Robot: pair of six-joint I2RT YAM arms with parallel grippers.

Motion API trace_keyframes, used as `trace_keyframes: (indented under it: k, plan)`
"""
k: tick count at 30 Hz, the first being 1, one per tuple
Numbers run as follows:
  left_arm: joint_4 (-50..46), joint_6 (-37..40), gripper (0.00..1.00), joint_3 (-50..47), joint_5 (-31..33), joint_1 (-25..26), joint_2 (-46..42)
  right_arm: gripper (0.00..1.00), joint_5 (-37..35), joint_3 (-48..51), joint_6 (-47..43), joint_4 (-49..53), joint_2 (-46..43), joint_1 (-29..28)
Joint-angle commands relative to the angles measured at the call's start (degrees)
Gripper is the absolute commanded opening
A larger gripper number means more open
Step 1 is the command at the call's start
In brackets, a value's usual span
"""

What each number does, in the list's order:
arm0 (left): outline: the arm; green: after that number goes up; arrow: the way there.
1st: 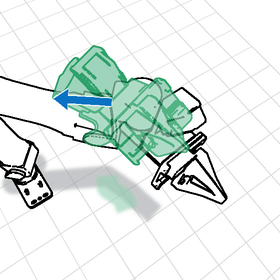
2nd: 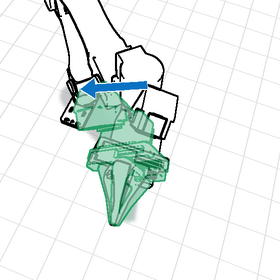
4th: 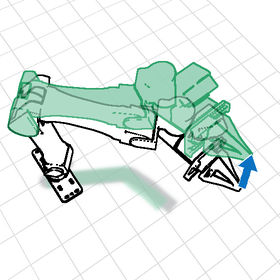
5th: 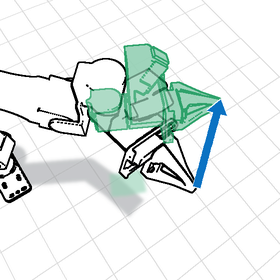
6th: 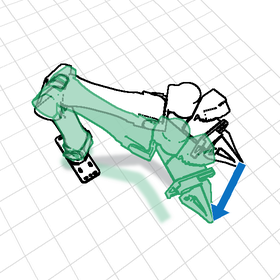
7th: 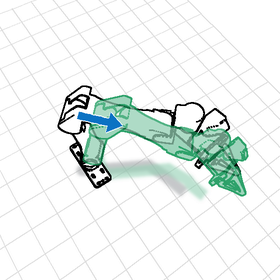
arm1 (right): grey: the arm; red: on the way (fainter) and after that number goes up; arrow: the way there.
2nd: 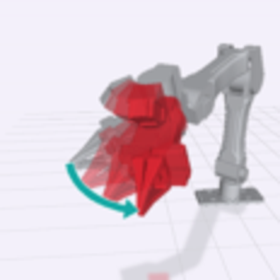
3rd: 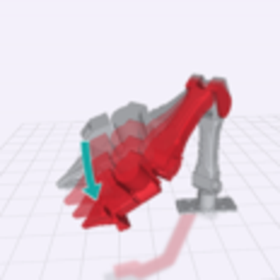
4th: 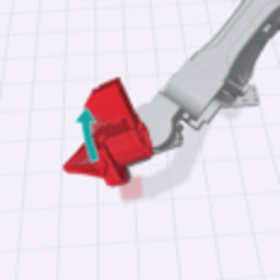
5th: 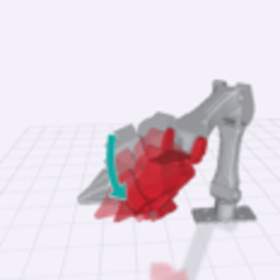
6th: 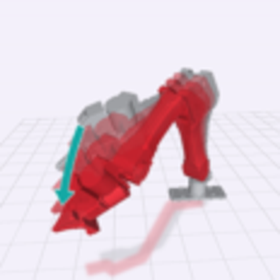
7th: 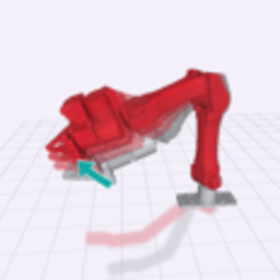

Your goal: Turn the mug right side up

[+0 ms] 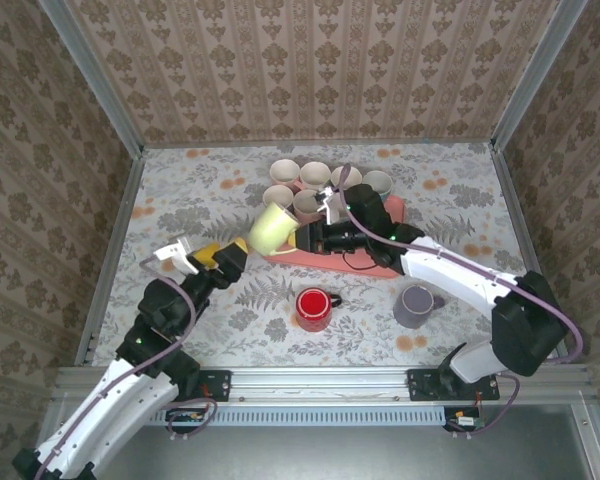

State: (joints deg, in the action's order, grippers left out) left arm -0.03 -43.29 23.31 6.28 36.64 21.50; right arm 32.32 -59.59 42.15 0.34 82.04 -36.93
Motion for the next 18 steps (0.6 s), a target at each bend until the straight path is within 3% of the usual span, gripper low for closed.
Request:
trace_keyframes:
  k: [1,5,11,14,18]
  plan:
    - [-9.4,12.6,1.00,7.9,0.6,-0.4,3.8,0.00,-9.6,-1.1,-8.5,6.4,-7.8,0.3]
    - [-18.2,25.0,1.00,17.6,1.6,-0.1,11.9,0.00,-23.8,-0.9,-17.4,15.3,-15.4,-0.7]
    - [-21.3,38.5,1.00,23.5,3.4,0.5,18.9,0.00,-44.4,-3.6,-26.4,29.8,-21.7,-1.3]
    - [-17.9,41.2,1.00,21.4,6.2,0.5,19.1,0.00,-55.8,-3.5,-28.4,34.9,-23.8,-1.4]
    - [-12.1,40.1,1.00,15.7,2.9,0.5,15.9,0.00,-63.0,-1.1,-31.0,34.9,-27.2,-1.5]
